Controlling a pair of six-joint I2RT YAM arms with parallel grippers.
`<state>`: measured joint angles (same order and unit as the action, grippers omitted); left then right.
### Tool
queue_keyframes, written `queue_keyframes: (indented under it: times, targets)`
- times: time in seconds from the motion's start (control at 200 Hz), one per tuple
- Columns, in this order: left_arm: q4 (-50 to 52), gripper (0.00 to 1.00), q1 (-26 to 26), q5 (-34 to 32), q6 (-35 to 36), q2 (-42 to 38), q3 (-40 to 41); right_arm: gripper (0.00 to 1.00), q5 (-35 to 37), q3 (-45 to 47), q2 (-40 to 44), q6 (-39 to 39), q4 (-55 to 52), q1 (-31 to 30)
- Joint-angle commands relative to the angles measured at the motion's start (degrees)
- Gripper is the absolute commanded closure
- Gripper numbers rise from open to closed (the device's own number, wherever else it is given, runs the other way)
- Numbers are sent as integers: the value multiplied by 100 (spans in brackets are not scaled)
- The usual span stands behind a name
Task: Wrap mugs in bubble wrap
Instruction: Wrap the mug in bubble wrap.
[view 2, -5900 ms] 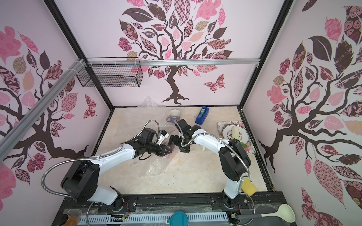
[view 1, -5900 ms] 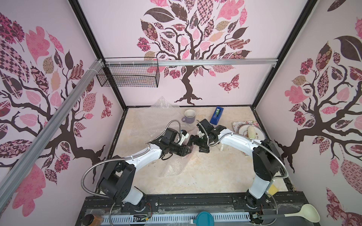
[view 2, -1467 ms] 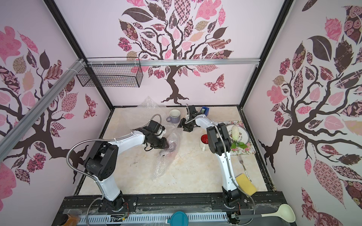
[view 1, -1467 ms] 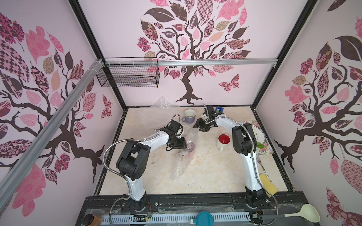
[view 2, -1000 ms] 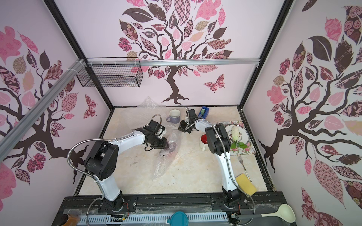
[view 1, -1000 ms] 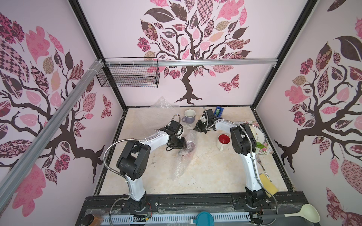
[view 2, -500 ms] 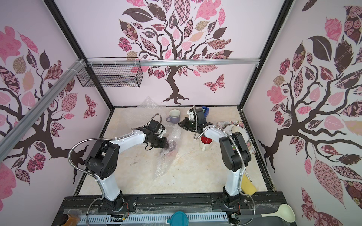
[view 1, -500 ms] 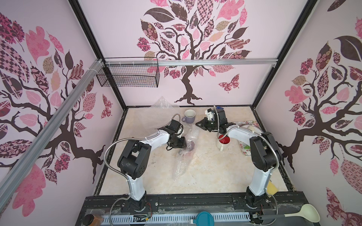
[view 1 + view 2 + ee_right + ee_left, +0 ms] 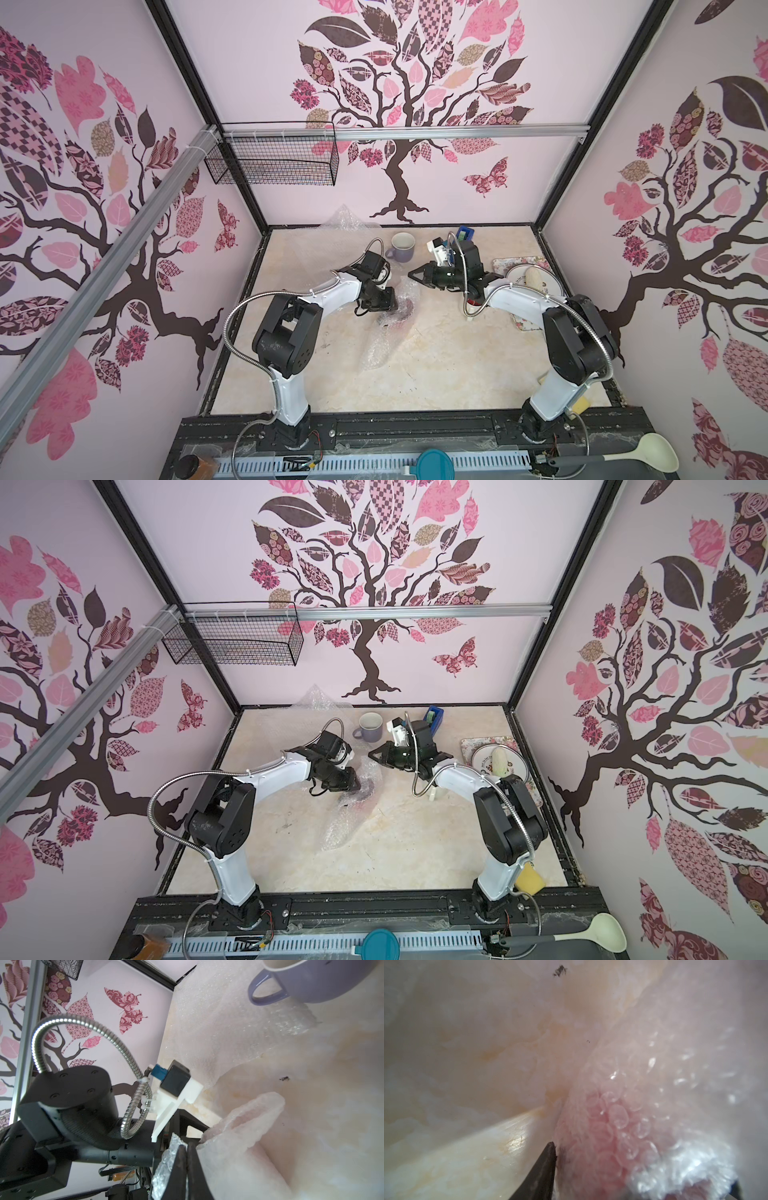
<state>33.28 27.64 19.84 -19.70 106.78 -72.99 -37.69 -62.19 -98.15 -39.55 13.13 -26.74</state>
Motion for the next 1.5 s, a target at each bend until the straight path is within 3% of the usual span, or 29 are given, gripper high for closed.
queue_keyframes:
  times: [0.0, 0.37, 0.56, 0.805, 1.1, 1.496]
  targets:
    - [-117, 60, -30, 44, -85, 78, -240, 100, -195, 40, 305, 500, -431, -241]
    - [-261, 60, -126, 275, -540, -269, -180, 100, 67, 658, 436, 956, -760, -458]
    - [-333, 51, -240, 314, -839, -731, -105, 99, 293, 671, 439, 1060, -874, -510]
    - [59, 49, -259, 409, -811, -777, -84, 95, 503, 466, 273, 1046, -940, -688]
    - [248, 48, -268, 836, -549, -813, 5, 96, 888, 444, 123, 492, -776, -830]
    - [-113, 51, -342, 1188, -344, -1645, 545, 100, 1269, 228, 74, -295, -307, -831]
